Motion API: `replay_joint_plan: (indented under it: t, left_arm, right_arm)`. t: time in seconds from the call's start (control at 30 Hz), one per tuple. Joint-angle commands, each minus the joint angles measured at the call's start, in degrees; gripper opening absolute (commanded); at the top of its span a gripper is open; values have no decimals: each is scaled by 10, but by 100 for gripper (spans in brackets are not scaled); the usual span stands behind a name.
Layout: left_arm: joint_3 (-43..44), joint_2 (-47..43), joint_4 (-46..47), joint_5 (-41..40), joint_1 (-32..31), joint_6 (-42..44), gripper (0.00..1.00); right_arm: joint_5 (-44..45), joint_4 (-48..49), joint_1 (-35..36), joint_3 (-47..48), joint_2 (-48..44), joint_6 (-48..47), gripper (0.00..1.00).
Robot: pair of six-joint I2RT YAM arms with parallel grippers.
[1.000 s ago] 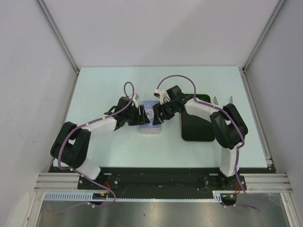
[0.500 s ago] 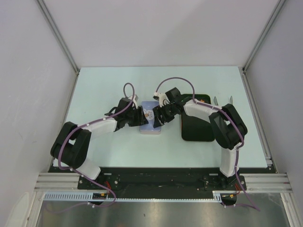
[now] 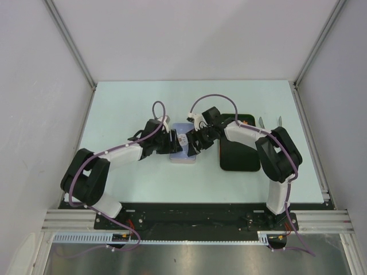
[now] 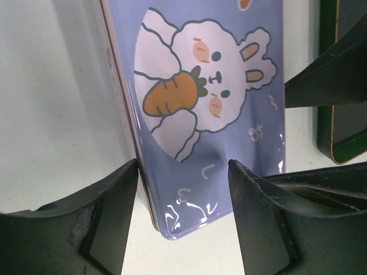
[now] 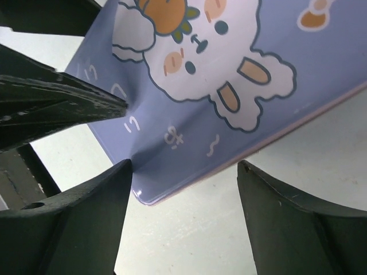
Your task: Pack the cookies
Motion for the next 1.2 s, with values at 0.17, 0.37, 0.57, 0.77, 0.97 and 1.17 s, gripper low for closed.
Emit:
replay_joint_plan:
  t: [0.17,0.37,0.57,0.77,0.97,1.17]
  left_arm:
    - [49,-71,-21,-17,3,26,76]
    - [84,-88,-46,-32,28,44,79]
    - [154,-97,-96,-75,59,95,86]
    - [200,-121,-76,-153,85,174,98]
    - [195,-163,-7,-154,139,193,100]
    - [231,-165,9,-156,184,222,100]
  right_arm:
    - [65,-34,-27,6,-82,-32,82]
    - [76,-39,-60,41,-120,-36,86]
    - [122,-13,-133,66,-173,-19,96]
    - [251,29,-184,70,-223,-33,100]
    - [400,61,-196,70,-256,-61,100]
    - [436,81,-230,70,-281,-44,100]
